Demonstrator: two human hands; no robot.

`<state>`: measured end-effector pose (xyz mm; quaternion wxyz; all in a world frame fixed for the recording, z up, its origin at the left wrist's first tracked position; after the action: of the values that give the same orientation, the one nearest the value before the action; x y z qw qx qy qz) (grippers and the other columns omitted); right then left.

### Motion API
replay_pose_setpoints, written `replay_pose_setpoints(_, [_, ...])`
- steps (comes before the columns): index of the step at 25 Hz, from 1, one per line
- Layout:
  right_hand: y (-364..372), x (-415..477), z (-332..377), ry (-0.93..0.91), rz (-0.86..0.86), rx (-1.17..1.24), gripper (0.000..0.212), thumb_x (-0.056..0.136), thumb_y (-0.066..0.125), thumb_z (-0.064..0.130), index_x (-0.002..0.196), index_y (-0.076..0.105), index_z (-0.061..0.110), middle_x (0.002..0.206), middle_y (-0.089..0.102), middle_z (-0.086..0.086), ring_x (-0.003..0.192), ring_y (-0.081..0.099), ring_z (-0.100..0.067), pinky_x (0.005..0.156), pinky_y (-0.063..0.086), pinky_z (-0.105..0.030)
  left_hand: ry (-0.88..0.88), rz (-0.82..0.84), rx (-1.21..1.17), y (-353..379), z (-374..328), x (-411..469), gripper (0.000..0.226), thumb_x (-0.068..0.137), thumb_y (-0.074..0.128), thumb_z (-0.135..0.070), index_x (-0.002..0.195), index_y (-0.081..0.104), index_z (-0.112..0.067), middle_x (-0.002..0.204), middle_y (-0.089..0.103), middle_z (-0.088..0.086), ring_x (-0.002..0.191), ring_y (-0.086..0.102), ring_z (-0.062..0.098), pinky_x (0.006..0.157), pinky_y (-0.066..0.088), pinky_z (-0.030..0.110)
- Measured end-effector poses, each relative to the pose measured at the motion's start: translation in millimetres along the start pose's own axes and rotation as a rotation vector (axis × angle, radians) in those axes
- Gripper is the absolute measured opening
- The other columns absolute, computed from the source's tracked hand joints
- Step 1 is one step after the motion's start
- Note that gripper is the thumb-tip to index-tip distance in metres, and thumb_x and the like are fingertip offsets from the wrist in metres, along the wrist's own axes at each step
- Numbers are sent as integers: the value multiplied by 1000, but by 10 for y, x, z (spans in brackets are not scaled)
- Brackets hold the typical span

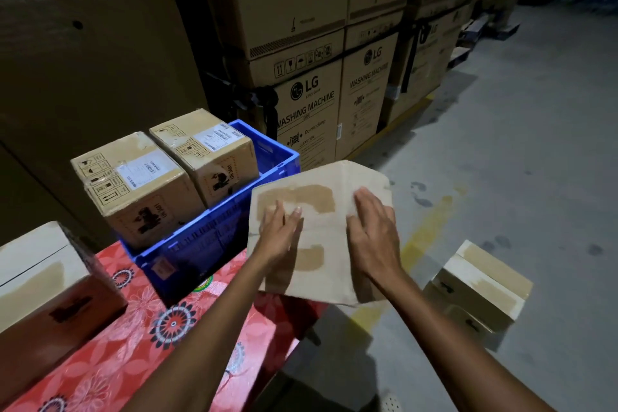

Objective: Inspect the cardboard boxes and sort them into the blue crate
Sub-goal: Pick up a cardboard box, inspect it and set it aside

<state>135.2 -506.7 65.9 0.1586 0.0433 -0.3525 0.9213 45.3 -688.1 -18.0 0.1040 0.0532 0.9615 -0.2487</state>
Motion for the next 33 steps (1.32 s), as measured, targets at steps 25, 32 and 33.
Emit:
replay_pose_setpoints(25, [171,98,-236,451,322,707,53,94,55,-5,137,41,24,123,58,-1,104,61,-14,70,58,-17,-1,130,-587,-39,-219,-617,38,99,57,-11,136,56,-17,124,71,9,107,70,26,78,57,32])
replay_pose_setpoints(32, [218,192,-414,464,332,686,80,84,64,-15,148,34,24,137,54,-8,120,57,-26,83,61,-32,51,155,-479,22,-238,-528,70,87,64,3,147,44,-26,134,62,-4,115,62,12,81,52,26])
replay_pose_setpoints(33, [240,219,-425,458,334,667,82,83,65,-13,149,33,24,138,54,-8,121,57,-28,85,61,-34,47,145,-469,10,-234,-505,70,87,64,3,147,44,-25,133,63,-4,114,63,13,79,52,26])
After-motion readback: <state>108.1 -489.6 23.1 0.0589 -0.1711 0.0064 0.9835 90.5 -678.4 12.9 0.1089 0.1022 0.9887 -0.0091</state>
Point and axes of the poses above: each hand's wrist, its own x-axis towards the middle knuckle, its own y-axis out of the palm, z = x × y, the point moved 4 cm from there along x, towards the middle knuckle
